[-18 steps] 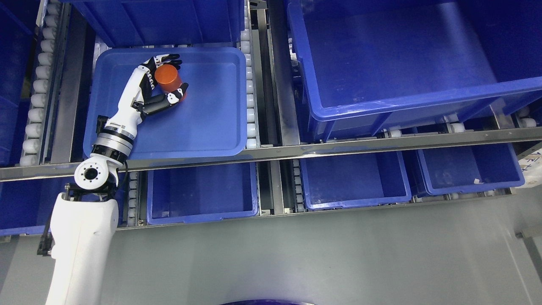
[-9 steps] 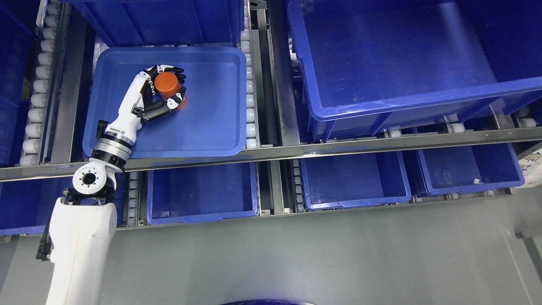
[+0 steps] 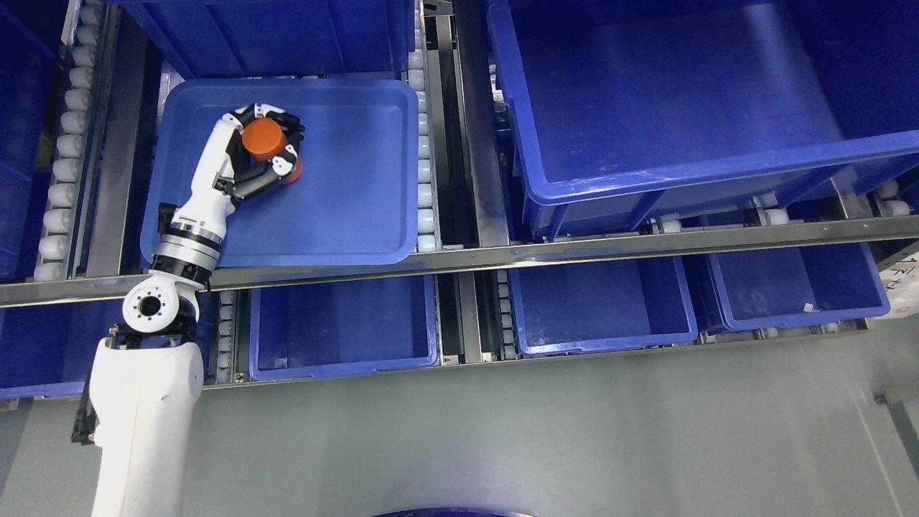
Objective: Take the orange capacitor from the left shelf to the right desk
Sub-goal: 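Lift the orange capacitor up out of the blue bin with the left hand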
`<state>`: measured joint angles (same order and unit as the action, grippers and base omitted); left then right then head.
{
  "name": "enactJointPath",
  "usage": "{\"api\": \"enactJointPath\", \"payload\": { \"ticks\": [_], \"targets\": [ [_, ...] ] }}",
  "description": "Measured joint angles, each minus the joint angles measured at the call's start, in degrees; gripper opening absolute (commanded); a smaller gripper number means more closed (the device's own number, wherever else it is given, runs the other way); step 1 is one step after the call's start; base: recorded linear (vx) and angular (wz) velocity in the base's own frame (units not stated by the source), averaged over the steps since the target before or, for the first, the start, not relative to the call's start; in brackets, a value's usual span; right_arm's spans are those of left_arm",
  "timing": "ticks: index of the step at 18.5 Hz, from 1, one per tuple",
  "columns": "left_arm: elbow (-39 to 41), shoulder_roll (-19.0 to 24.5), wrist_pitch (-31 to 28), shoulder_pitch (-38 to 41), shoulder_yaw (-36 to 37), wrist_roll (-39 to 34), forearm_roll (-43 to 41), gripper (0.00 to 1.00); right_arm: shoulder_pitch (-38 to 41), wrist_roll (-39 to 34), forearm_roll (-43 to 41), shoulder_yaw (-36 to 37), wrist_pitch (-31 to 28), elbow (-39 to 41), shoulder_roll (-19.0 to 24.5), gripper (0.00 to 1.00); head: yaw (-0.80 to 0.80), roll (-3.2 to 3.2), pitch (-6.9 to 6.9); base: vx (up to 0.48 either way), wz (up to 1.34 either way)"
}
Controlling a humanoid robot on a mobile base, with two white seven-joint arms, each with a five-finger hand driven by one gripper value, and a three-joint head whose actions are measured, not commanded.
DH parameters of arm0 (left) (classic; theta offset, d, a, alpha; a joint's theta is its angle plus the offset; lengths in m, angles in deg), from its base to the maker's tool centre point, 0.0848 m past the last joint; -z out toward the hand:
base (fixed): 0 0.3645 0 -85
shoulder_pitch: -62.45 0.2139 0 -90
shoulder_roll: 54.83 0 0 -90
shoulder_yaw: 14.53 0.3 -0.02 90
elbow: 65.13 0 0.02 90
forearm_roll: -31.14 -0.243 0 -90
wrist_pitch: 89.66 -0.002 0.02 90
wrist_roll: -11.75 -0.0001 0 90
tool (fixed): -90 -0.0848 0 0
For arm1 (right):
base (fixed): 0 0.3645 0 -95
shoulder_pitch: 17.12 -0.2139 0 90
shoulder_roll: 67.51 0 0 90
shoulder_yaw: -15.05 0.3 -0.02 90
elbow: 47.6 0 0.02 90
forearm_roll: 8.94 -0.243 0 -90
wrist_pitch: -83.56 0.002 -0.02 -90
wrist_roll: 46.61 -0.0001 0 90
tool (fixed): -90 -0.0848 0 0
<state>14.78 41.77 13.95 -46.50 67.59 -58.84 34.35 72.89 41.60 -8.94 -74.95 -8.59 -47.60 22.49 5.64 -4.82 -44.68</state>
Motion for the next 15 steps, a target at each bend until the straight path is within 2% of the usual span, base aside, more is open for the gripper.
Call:
{"api": "enactJointPath", "payload": {
  "ticks": [6, 15],
  "targets": [
    [4.1, -3.0, 3.3, -2.5, -2.0, -1.0, 1.4, 0.03, 0.0, 0.2, 0.0, 0.0, 0.0, 0.0, 0.0, 1.0, 0.0, 0.0, 0.0, 0.0, 0.0],
    [7.5, -5.1, 9.6, -2.5, -2.3, -14.2, 1.9, 0.06, 0.0, 0.0, 0.0, 0.0, 0.0, 0.0, 0.0, 1.0, 0.0, 0.0, 0.0, 0.001, 0.0]
  ]
}}
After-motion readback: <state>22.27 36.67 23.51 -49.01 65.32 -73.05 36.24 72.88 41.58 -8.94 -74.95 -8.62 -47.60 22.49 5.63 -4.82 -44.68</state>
